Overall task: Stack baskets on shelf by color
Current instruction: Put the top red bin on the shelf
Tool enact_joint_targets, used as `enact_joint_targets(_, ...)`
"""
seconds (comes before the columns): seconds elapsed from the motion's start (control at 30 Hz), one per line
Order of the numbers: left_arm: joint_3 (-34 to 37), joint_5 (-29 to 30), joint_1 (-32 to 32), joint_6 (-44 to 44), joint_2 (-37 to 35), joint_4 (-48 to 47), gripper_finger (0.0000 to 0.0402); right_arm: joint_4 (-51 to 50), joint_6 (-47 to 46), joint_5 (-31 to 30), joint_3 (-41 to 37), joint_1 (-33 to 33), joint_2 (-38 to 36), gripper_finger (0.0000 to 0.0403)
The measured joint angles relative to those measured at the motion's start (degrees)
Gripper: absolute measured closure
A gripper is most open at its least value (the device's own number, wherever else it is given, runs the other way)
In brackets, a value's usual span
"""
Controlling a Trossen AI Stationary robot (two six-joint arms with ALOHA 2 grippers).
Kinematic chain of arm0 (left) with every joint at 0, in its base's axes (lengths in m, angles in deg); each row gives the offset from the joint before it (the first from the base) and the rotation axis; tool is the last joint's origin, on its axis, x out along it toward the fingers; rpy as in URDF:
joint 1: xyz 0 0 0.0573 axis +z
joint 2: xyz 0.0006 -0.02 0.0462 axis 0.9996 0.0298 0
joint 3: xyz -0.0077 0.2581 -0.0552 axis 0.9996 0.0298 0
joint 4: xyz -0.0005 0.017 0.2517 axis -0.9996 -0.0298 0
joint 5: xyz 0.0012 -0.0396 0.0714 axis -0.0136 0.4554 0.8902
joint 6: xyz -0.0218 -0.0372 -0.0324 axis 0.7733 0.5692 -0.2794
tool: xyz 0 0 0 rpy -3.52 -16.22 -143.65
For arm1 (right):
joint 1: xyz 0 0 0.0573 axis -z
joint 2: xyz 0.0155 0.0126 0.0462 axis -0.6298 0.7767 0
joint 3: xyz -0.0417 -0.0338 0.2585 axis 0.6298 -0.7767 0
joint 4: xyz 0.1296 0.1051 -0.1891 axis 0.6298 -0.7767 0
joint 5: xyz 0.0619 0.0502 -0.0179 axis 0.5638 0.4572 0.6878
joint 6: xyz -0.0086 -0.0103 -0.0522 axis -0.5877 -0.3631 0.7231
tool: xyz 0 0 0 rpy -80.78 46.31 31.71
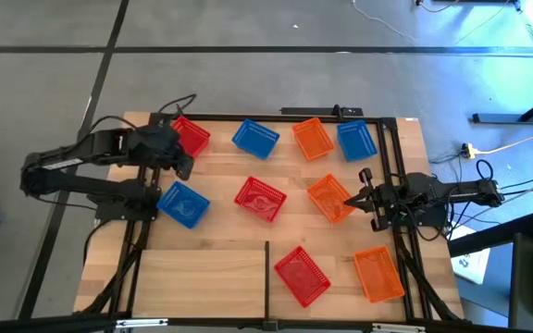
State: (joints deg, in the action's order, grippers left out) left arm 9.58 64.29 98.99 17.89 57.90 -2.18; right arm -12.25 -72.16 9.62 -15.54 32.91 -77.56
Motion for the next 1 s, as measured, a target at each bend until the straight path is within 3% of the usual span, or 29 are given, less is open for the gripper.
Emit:
enact_joint_targets(0.2,0.0,-0.4,0.0,2.8,2.1,-1.0,0.0395,0.0,-0.1,0.0,0.0,0.0,0.0,0.0387)
enact_joint_targets(0.5,0.0,-0.8,4.3,4.5,7.5,-3.0,0.0322,-0.4,0.9,-0.7,0.5,0.0,0.1,0.0387)
enact_joint_targets(0.6,0.0,-0.6,8.1,4.5,9.8,-2.7,0.0308,-2.3,1.5,-4.3,3.4,0.0,0.6,0.0387)
enact_joint_targets(0.83,0.0,-0.3,17.6,4.5,15.5,-2.7,0.0307,-15.2,1.8,-18.7,15.8,0.0,6.8,0.0387)
enact_joint_targets(1.0,0.0,-0.3,23.6,1.4,21.1,-2.2,0.0306,-18.0,1.6,-20.0,23.1,0.0,13.7,0.0387)
